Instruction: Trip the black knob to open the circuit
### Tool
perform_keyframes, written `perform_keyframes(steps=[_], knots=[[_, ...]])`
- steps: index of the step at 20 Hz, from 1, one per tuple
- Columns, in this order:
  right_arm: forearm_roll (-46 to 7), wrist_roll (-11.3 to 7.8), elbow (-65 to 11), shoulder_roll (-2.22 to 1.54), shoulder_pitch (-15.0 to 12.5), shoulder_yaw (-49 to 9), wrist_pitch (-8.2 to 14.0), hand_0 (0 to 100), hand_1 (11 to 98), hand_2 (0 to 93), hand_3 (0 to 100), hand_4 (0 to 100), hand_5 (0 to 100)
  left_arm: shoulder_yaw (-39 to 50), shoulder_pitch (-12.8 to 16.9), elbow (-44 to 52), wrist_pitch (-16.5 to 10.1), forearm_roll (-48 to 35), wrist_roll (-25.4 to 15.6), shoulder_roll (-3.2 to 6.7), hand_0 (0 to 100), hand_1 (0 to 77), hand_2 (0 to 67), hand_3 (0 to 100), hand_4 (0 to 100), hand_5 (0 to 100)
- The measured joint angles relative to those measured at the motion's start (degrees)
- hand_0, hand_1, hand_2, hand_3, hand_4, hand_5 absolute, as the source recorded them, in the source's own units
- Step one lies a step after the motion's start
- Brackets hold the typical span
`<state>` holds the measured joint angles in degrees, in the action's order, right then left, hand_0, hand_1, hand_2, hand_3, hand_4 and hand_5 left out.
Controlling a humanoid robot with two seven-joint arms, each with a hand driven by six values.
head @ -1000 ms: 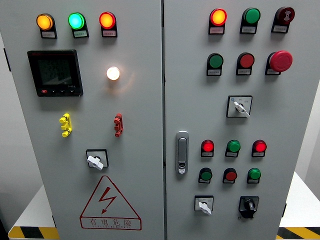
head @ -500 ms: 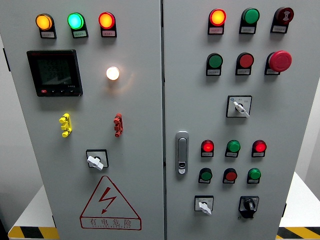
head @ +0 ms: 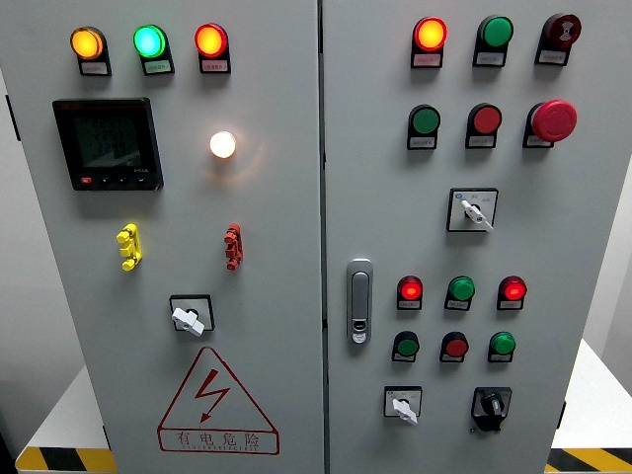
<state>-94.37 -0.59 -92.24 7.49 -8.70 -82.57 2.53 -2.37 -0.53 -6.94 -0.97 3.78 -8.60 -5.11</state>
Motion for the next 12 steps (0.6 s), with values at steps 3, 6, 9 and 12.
perform_keyframes(steps=[3, 6, 9, 12], knots=[[-0.1, 1.13, -1.2, 0.23, 1.2, 1.6, -0.1, 83, 48.4, 3.2, 56, 61, 71, 0.0, 0.0, 0.0, 0.0, 0.0, 0.0, 0.01, 0, 3.1, 12.9, 21, 7, 2], [-0.1, 3.14, -1.5, 0.51, 3.2, 2.9, -0.2, 83, 48.1, 2.9, 58, 66, 75, 0.0, 0.0, 0.0, 0.0, 0.0, 0.0, -0.01, 0, 3.1, 12.9, 21, 7, 2], [-0.1, 5.38, -1.2, 0.59, 6.2, 3.2, -0.2, 84, 48.0, 2.9, 71, 76, 82, 0.0, 0.0, 0.0, 0.0, 0.0, 0.0, -0.07, 0, 3.2, 12.9, 21, 7, 2], [0.0, 6.05, 0.1, 0.6, 8.7, 3.1, 0.1, 84, 48.1, 2.8, 86, 88, 94, 0.0, 0.0, 0.0, 0.0, 0.0, 0.0, -0.08, 0, 3.1, 12.9, 21, 7, 2]])
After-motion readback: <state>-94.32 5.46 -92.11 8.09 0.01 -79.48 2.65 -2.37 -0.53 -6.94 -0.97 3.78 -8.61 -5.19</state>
